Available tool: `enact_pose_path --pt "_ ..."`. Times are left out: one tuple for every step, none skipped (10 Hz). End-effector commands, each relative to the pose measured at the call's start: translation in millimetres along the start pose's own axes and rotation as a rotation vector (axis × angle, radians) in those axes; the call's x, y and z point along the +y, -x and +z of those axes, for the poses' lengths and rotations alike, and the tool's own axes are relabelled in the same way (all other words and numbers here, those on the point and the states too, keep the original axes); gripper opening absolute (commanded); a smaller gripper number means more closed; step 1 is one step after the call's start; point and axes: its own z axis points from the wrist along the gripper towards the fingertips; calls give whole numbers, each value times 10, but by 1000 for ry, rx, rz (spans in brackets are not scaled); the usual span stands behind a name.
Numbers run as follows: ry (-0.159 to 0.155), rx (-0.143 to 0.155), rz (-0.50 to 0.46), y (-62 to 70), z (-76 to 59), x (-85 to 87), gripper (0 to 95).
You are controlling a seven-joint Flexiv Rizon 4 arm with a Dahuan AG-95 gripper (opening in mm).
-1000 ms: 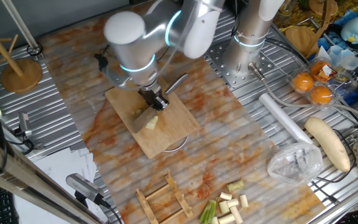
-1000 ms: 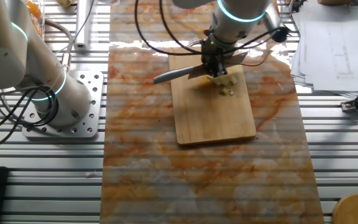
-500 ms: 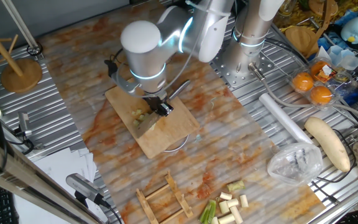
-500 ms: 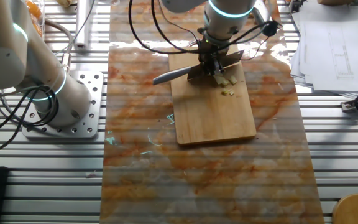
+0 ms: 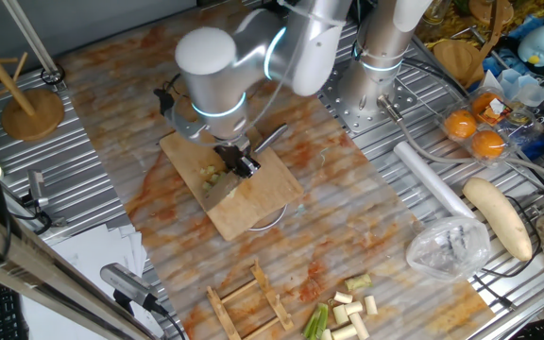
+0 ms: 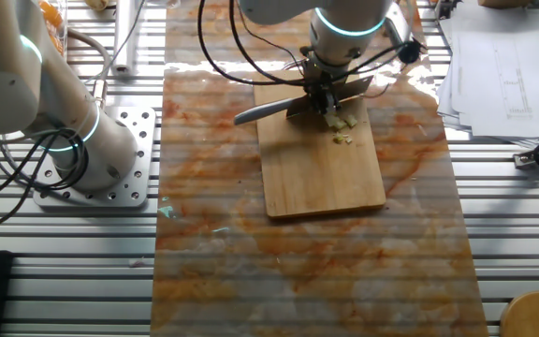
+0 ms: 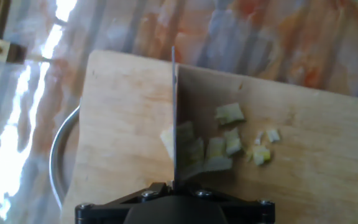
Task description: Chop the scallions
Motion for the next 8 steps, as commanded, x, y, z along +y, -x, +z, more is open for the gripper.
enact_pose_path --pt "-26 38 -30 -107 -133 -42 0" --pt "-25 39 -34 -132 -151 -51 0" --pt "-29 42 -37 -163 -170 -65 0" --pt "-35 43 -42 -181 -181 -73 0" --pt "-36 43 -45 -190 -186 -78 0" --pt "-39 43 -46 -198 -191 -83 0" --pt "-43 41 -52 -197 -192 -95 0" --pt "-46 40 -57 -187 -191 -108 0"
